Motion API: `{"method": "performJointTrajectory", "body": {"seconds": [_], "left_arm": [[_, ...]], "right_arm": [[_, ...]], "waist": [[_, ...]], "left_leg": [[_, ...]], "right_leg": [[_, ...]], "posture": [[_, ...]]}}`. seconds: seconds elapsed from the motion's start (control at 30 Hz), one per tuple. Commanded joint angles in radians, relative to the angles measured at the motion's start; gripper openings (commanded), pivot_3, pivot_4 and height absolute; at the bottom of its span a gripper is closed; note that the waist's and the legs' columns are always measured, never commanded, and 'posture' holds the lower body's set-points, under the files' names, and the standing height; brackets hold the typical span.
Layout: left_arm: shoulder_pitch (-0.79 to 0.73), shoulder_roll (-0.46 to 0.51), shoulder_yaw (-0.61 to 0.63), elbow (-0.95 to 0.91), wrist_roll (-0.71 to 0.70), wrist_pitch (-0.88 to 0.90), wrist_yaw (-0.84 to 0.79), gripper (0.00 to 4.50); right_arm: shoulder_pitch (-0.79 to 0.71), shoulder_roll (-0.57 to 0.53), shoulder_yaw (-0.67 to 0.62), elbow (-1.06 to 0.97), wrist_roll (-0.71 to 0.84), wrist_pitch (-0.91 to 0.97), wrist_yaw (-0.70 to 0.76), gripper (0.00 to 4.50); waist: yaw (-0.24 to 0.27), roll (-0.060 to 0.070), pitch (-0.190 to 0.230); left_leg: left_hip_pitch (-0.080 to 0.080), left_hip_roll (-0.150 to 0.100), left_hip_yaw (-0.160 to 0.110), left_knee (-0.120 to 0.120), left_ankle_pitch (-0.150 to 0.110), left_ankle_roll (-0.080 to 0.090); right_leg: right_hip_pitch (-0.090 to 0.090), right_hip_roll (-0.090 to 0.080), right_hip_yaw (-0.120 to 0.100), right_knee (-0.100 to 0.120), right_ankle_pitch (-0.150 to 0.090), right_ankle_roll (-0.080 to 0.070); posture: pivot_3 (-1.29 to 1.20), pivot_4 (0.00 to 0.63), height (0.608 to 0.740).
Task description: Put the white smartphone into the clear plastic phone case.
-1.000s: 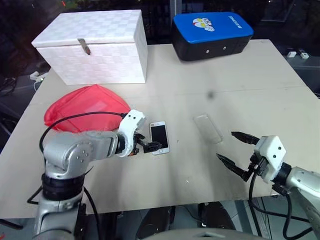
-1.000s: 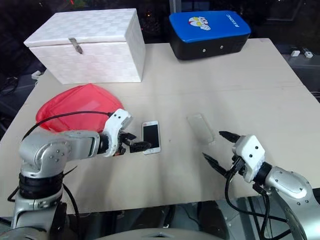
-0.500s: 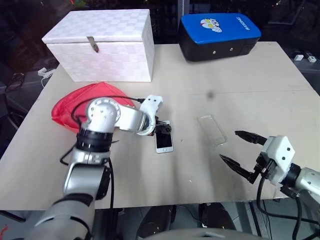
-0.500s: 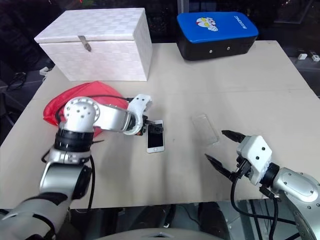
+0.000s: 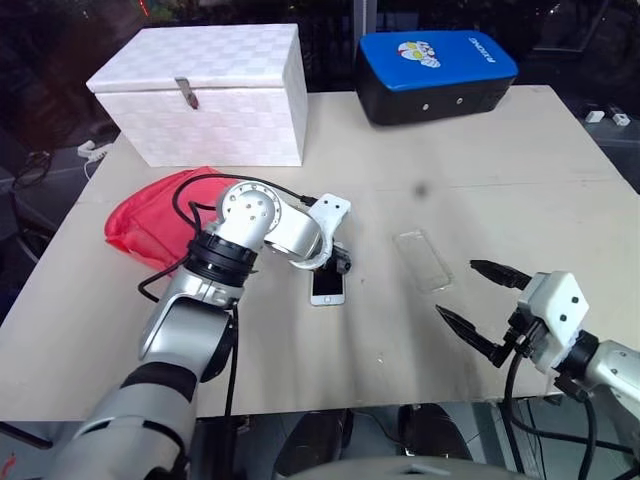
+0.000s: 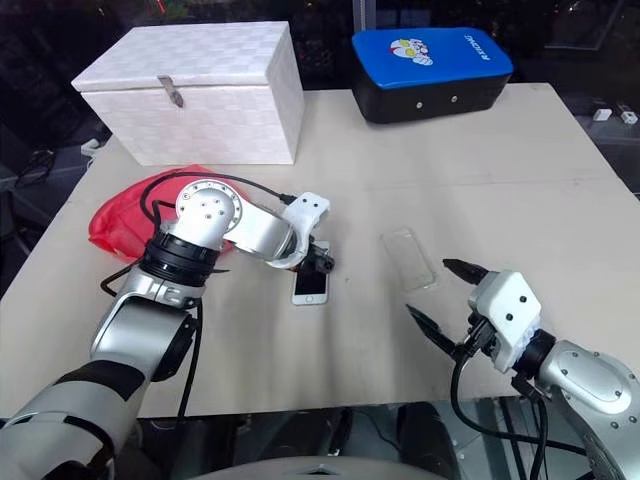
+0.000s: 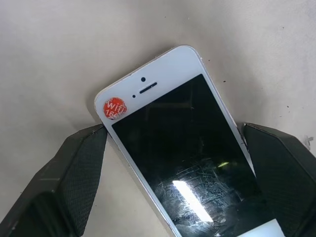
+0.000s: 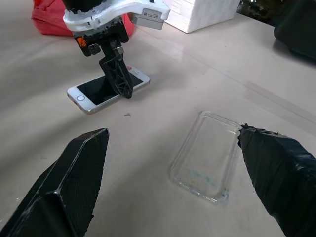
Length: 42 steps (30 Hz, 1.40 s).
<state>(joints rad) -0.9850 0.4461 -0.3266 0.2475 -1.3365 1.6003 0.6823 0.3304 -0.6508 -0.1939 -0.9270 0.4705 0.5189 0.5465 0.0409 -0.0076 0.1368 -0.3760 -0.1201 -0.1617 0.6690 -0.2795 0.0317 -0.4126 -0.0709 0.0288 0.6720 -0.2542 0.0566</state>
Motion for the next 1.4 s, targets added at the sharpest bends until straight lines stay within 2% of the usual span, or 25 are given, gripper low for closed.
{"method": "performJointTrajectory", "body": {"seconds": [0.03, 0.13, 0.2, 0.37, 0.53, 0.63, 0.67, 0.7, 0.83, 0.9, 1.0, 1.1, 1.2, 1.3, 1.4], "left_arm": [[0.051, -0.002, -0.069, 0.047, 0.032, 0.014, -0.03, 3.92], [0.056, 0.0, -0.084, 0.052, 0.031, 0.014, -0.066, 2.93], [0.053, 0.017, -0.093, 0.036, 0.029, 0.014, -0.095, 2.92], [0.054, 0.169, -0.113, -0.058, 0.052, 0.014, -0.273, 2.92], [0.062, 0.387, -0.162, -0.341, 0.165, -0.058, -0.72, 2.92], [0.087, 0.516, -0.252, -0.536, 0.3, -0.258, -1.109, 2.92], [0.088, 0.542, -0.286, -0.565, 0.343, -0.297, -1.205, 2.92], [0.106, 0.547, -0.305, -0.588, 0.427, -0.409, -1.276, 2.92], [0.146, 0.465, -0.297, -0.579, 0.619, -0.659, -1.408, 2.92], [0.14, 0.408, -0.278, -0.545, 0.657, -0.664, -1.431, 2.92], [0.083, 0.35, -0.285, -0.468, 0.682, -0.449, -1.39, 2.92], [0.041, 0.26, -0.23, -0.399, 0.664, -0.264, -1.351, 2.92], [-0.029, 0.101, -0.111, -0.191, 0.684, -0.01, -1.216, 2.92], [-0.092, -0.001, 0.0, 0.064, 0.659, 0.014, -1.018, 2.92], [-0.134, -0.078, 0.09, 0.19, 0.621, 0.014, -0.838, 2.92]], "right_arm": [[0.01, 0.009, 0.008, -0.048, -0.009, -0.002, -0.025, 4.5], [0.003, 0.012, 0.027, -0.057, -0.015, 0.007, -0.041, 4.5], [-0.002, 0.011, 0.031, -0.057, -0.015, 0.01, -0.046, 4.5], [-0.033, 0.014, 0.043, -0.053, -0.006, 0.034, -0.061, 4.5], [-0.034, 0.028, 0.078, -0.011, -0.039, 0.005, -0.059, 4.5], [-0.033, 0.038, 0.073, 0.011, -0.039, -0.014, -0.044, 4.5], [-0.033, 0.04, 0.071, 0.015, -0.038, -0.018, -0.041, 4.5], [-0.031, 0.04, 0.063, 0.022, -0.037, -0.026, -0.034, 4.5], [-0.002, 0.034, 0.028, 0.032, -0.035, -0.048, -0.012, 4.5], [0.032, 0.024, 0.003, 0.028, -0.042, -0.061, 0.005, 4.5], [0.073, 0.021, -0.024, 0.021, -0.049, -0.078, 0.017, 4.5], [0.093, 0.025, -0.03, 0.018, -0.054, -0.091, 0.025, 4.5], [0.1, 0.031, -0.027, 0.016, -0.06, -0.097, 0.022, 4.5], [0.097, 0.037, -0.013, 0.018, -0.066, -0.1, 0.02, 4.5], [0.092, 0.039, -0.003, 0.025, -0.072, -0.106, 0.021, 4.5]], "waist": [[0.0, 0.0, -0.002], [-0.002, 0.0, -0.008], [-0.002, 0.001, -0.01], [-0.028, 0.0, -0.009], [-0.06, -0.006, -0.005], [-0.054, -0.007, -0.002], [-0.049, -0.008, -0.001], [-0.044, -0.008, 0.0], [-0.016, -0.007, 0.001], [-0.013, -0.009, 0.002], [-0.015, -0.011, 0.003], [-0.028, -0.011, 0.003], [-0.027, -0.012, 0.004], [-0.028, -0.013, 0.005], [-0.027, -0.013, 0.005]], "left_leg": [[0.0, 0.0, 0.0, 0.0, 0.0, 0.0], [0.002, 0.0, 0.002, -0.001, 0.0, 0.0], [0.003, 0.0, 0.003, -0.001, 0.0, 0.0], [0.009, 0.0, 0.007, -0.005, 0.0, 0.0], [0.01, 0.002, 0.015, -0.012, 0.0, 0.0], [0.01, 0.002, 0.016, -0.016, 0.0, 0.0], [0.009, 0.002, 0.015, -0.016, 0.0, 0.0], [0.009, 0.002, 0.015, -0.015, 0.0, 0.0], [0.007, 0.002, 0.013, -0.015, 0.0, 0.001], [0.006, 0.002, 0.012, -0.015, 0.0, 0.001], [0.005, 0.002, 0.012, -0.015, -0.001, 0.002], [0.005, 0.002, 0.012, -0.015, -0.001, 0.003], [0.006, 0.002, 0.012, -0.014, -0.001, 0.003], [0.006, 0.002, 0.011, -0.013, -0.001, 0.002], [0.006, 0.002, 0.009, -0.012, -0.001, 0.002]], "right_leg": [[0.0, 0.0, 0.0, 0.0, 0.0, 0.0], [0.0, 0.0, 0.002, 0.0, 0.0, 0.0], [0.001, 0.0, 0.003, 0.0, -0.001, 0.001], [0.004, 0.001, 0.008, 0.0, -0.002, 0.002], [-0.001, 0.002, 0.014, 0.0, -0.002, 0.002], [-0.002, 0.002, 0.015, -0.002, -0.002, 0.001], [-0.002, 0.002, 0.014, -0.003, -0.002, 0.001], [-0.002, 0.002, 0.014, -0.005, -0.002, 0.001], [0.0, 0.001, 0.012, -0.009, -0.001, 0.001], [0.0, 0.001, 0.011, -0.009, -0.001, 0.001], [0.0, 0.001, 0.011, -0.009, -0.001, 0.002], [0.0, 0.002, 0.011, -0.009, -0.001, 0.002], [0.0, 0.002, 0.011, -0.008, -0.002, 0.002], [0.0, 0.003, 0.009, -0.008, -0.001, 0.002], [0.0, 0.002, 0.009, -0.007, -0.001, 0.002]], "posture": [[0.0, 0.15, 0.74], [0.0, 0.15, 0.74], [0.0, 0.15, 0.74], [0.0, 0.15, 0.74], [0.0, 0.15, 0.74], [0.0, 0.15, 0.74], [0.0, 0.15, 0.74], [0.0, 0.15, 0.74], [0.0, 0.15, 0.74], [0.0, 0.15, 0.74], [0.0, 0.15, 0.74], [0.0, 0.15, 0.74], [0.0, 0.15, 0.74], [0.0, 0.15, 0.74], [0.0, 0.15, 0.74]]}}
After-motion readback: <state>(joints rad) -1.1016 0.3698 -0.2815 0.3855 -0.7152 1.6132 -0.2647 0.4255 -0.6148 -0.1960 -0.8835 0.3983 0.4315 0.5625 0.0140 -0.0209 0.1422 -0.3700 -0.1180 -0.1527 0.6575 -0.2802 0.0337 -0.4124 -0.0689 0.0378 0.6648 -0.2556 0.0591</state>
